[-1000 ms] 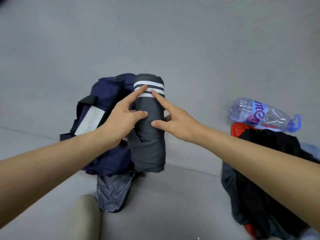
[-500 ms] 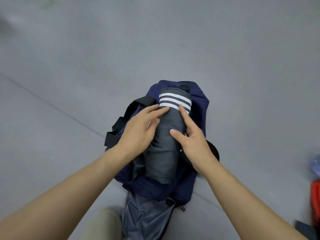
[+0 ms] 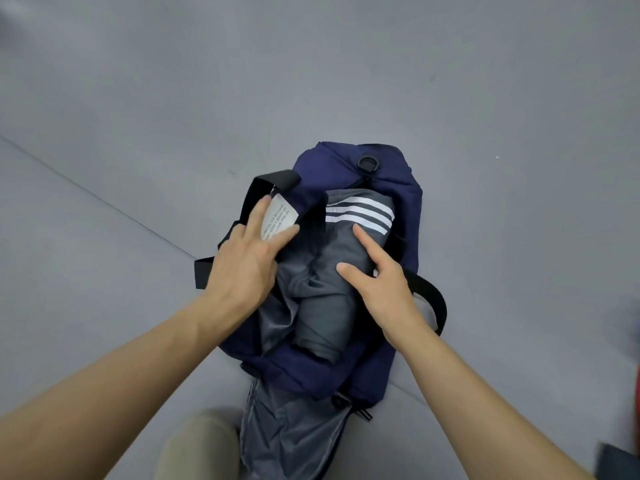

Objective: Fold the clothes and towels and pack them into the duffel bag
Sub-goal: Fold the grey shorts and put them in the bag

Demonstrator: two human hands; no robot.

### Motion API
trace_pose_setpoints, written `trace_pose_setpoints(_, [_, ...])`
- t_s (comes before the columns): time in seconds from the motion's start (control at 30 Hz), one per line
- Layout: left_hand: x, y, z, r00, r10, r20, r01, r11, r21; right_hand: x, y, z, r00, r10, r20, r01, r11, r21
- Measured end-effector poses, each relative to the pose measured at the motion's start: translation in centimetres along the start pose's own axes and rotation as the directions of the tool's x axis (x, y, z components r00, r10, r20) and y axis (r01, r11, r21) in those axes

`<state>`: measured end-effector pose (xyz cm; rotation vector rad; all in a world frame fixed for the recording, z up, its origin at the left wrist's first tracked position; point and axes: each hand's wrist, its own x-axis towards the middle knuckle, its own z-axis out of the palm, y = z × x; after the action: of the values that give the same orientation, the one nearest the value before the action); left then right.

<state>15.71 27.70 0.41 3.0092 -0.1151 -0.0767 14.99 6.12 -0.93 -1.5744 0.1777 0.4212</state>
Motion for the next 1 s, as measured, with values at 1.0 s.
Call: trace_pose_setpoints(1.0, [-0.9, 0.0, -3.0, 0.953, 0.062, -0.298, -0.171, 0.918, -0.357, 6.3, 4.1, 7.7, 0.997, -0.007, 0.079, 0.069, 0.554, -0.830])
